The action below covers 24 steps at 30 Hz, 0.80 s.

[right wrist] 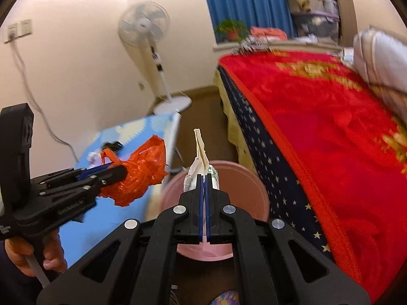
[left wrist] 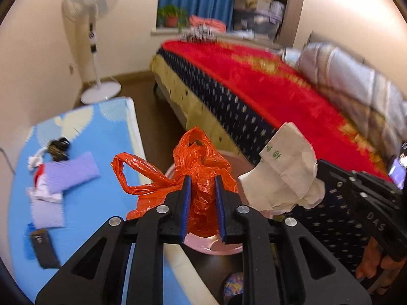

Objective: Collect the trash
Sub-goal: 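Carry the red bag and white cup over the pink wastebasket and release both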

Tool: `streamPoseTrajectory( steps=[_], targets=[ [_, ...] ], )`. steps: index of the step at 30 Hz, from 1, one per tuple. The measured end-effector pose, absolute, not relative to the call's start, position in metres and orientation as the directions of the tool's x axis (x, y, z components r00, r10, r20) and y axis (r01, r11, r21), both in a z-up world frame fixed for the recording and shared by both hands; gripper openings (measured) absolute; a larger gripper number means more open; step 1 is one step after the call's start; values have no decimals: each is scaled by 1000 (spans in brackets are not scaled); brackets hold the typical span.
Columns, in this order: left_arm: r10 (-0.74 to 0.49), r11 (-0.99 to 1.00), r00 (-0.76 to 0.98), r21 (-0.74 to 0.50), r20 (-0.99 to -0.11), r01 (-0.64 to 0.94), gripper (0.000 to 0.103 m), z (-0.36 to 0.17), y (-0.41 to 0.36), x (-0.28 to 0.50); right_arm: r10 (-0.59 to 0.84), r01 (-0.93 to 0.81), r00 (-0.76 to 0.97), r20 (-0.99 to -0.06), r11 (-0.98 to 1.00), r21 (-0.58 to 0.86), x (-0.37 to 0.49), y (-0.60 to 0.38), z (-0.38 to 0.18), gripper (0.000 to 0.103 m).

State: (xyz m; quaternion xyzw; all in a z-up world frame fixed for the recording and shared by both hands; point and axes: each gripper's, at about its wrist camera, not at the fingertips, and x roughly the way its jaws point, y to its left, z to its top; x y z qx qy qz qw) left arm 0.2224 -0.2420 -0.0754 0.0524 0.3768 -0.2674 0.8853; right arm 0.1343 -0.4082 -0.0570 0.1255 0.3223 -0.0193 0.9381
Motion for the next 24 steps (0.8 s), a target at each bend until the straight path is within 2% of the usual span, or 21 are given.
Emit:
streamPoseTrajectory(
  steps=[4, 5, 7, 8, 9, 10, 11, 12, 15, 19, 22, 24],
  targets=[
    [-403, 852, 521, -102, -752, 513, 21, -112, -264, 245, 37, 168, 755, -655, 954, 248, 157, -425, -96, 2],
    [-396, 852, 507, -100, -766, 514, 22, -122, -269, 251, 37, 177, 746, -665, 952, 251, 161, -425, -102, 5],
    [-381, 854, 495, -92, -781, 513, 34, -132, -275, 258, 37, 198, 726, -686, 945, 260, 170, -428, -118, 6],
    [-367, 857, 489, -84, -791, 508, 66, -137, -276, 261, 39, 204, 718, -695, 943, 264, 174, -429, -125, 8],
    [-334, 868, 491, -58, -805, 494, 95, -143, -278, 266, 34, 218, 702, -711, 941, 260, 179, -430, -132, 21],
    [-304, 879, 506, -32, -807, 476, 95, -146, -277, 269, 26, 228, 694, -720, 940, 254, 179, -430, -137, 33],
    [-295, 884, 519, -22, -802, 468, 95, -147, -277, 270, 13, 243, 689, -724, 938, 248, 180, -430, -140, 55],
    [-291, 886, 522, -20, -802, 464, 95, -147, -274, 271, -5, 258, 692, -722, 935, 241, 178, -430, -140, 62],
    [-272, 900, 535, -16, -800, 435, 95, -135, -262, 270, -20, 253, 703, -711, 941, 225, 174, -428, -134, 68],
    [-265, 918, 625, 7, -734, 397, 95, -95, -239, 254, -34, 217, 750, -661, 956, 197, 164, -419, -97, 78],
    [-283, 928, 702, -3, -654, 372, 95, -45, -215, 226, -39, 179, 822, -568, 965, 193, 146, -405, -45, 91],
    [-305, 930, 747, -17, -590, 367, 95, -11, -193, 201, -30, 142, 875, -484, 970, 195, 126, -389, -7, 95]
  ],
)
